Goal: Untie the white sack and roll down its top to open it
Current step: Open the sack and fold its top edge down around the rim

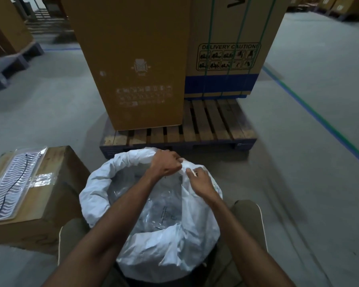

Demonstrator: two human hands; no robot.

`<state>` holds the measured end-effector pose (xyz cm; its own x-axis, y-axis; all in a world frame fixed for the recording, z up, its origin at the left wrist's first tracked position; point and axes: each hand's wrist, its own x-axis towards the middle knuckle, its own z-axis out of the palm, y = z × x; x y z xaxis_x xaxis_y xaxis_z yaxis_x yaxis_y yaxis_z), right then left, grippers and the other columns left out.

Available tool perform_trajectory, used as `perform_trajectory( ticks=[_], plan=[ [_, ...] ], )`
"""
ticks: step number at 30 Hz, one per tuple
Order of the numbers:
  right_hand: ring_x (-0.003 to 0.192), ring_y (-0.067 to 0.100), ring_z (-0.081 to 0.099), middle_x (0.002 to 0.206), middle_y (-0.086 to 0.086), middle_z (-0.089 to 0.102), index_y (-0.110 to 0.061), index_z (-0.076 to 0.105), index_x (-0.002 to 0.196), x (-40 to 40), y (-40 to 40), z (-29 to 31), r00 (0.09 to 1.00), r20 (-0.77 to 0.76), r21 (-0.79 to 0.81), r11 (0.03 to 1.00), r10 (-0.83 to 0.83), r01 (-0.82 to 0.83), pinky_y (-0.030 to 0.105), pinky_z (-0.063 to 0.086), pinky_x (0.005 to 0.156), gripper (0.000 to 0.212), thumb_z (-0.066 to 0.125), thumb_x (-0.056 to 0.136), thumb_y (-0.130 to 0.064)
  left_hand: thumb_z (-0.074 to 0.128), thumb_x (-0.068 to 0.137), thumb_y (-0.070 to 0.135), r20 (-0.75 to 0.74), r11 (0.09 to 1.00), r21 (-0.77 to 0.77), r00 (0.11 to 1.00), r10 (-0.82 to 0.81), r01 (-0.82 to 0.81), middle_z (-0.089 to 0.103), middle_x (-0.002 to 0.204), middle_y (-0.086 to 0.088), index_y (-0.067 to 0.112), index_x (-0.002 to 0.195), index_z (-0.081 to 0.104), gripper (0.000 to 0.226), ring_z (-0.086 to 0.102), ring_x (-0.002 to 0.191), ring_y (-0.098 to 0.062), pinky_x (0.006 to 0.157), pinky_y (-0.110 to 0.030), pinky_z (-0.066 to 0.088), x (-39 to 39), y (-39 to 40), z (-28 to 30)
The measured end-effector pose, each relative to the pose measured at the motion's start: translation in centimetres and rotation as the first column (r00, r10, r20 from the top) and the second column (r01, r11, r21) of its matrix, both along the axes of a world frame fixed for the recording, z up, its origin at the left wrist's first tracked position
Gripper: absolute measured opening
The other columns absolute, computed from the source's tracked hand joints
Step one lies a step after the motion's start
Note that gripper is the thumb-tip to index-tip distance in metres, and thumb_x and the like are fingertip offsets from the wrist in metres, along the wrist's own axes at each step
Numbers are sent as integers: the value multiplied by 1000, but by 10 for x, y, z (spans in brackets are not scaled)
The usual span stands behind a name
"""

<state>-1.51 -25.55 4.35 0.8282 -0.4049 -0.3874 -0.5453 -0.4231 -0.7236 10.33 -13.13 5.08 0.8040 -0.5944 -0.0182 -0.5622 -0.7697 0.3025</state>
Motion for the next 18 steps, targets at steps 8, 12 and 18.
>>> perform_trajectory(
  ticks=[8, 12, 18],
  plan=[
    [103, 34, 64, 105, 19, 69, -1, 69, 108, -6, 3, 18, 966, 120, 158, 965, -229, 209, 36, 46, 83, 40, 49, 106, -36, 41, 103, 49, -82, 975, -220, 996, -22, 3, 61, 130, -3, 26, 116, 63, 35, 51, 119, -18, 108, -43, 36, 0, 2, -5],
    [78, 22, 63, 86, 11, 65, -3, 63, 101, 0, -14, 33, 964, 6, 614, 762, -265, 206, 30, 55, 73, 29, 46, 109, -24, 33, 106, 54, -52, 932, -170, 942, -333, 320, 40, 156, 7, 34, 149, 43, 48, 21, 149, -10, 124, -40, 0, -17, 8, -10],
    [117, 31, 62, 130, 13, 65, -17, 64, 131, -3, -22, 16, 991, -25, 325, 937, -131, 132, 51, 45, 109, 70, 34, 97, -70, 43, 102, 51, -149, 958, -99, 947, -283, 270, 54, 95, 7, 13, 113, 66, 45, 41, 92, -12, 78, -35, 36, -8, -18, -1]
  ],
)
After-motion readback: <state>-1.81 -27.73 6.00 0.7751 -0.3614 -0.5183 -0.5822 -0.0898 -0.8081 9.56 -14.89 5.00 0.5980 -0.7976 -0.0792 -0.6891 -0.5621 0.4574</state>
